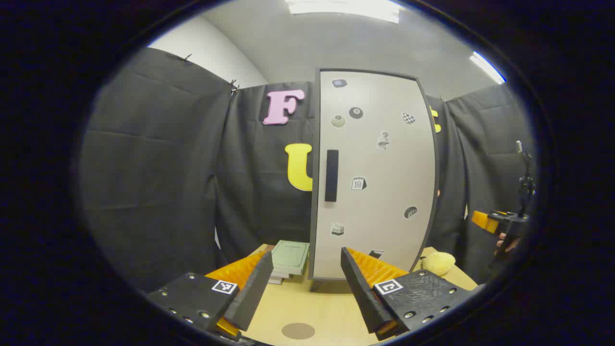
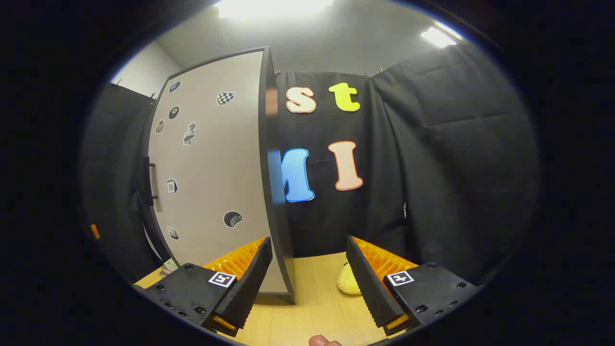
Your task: Open the cabinet door with the right hand, grasp the bottle in the cabinet with the left hand and place it on the coaster, then close the cabinet door with the right hand.
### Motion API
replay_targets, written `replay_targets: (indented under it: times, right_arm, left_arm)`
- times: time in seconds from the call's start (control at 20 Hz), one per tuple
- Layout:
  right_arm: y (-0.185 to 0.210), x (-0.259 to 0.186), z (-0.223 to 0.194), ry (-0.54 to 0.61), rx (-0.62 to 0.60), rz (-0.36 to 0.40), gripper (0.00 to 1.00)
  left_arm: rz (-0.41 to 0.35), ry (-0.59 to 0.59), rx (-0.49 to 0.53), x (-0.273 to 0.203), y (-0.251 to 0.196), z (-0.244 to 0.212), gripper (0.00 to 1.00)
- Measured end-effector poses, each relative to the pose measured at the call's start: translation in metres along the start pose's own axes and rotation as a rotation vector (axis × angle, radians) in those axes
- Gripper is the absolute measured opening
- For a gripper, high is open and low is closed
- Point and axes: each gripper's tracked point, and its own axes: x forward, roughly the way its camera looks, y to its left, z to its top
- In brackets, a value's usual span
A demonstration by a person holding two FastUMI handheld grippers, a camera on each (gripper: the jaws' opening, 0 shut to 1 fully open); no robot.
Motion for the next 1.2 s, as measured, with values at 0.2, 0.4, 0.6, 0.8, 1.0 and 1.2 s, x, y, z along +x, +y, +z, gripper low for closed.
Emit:
replay_targets:
  times: [0.2, 0.4, 0.6, 0.8, 1.0, 1.2]
  right_arm:
    - [0.006, -0.009, 0.001, 0.005, -0.004, -0.031, 0.98]
    - [0.03, -0.022, -0.003, 0.023, 0.023, -0.042, 0.98]
    - [0.053, -0.04, -0.011, 0.024, -0.015, -0.038, 0.98]
    - [0.064, -0.054, -0.015, 0.017, -0.029, -0.061, 0.98]
    - [0.077, -0.059, -0.019, 0.03, -0.017, -0.069, 0.98]
    - [0.087, -0.065, -0.011, 0.004, -0.047, -0.073, 0.98]
  left_arm:
    - [-0.034, -0.018, -0.04, 0.022, -0.004, 0.009, 0.88]
    - [-0.06, -0.015, -0.055, 0.043, 0.003, 0.015, 0.88]
    - [-0.066, -0.024, 0.062, 0.03, 0.031, 0.0, 0.88]
    - [-0.1, 0.043, -0.023, 0.011, 0.037, -0.035, 0.87]
    - [-0.095, 0.059, -0.092, 0.01, 0.058, -0.048, 0.88]
    - [-0.096, 0.035, -0.048, 0.008, 0.075, -0.047, 0.86]
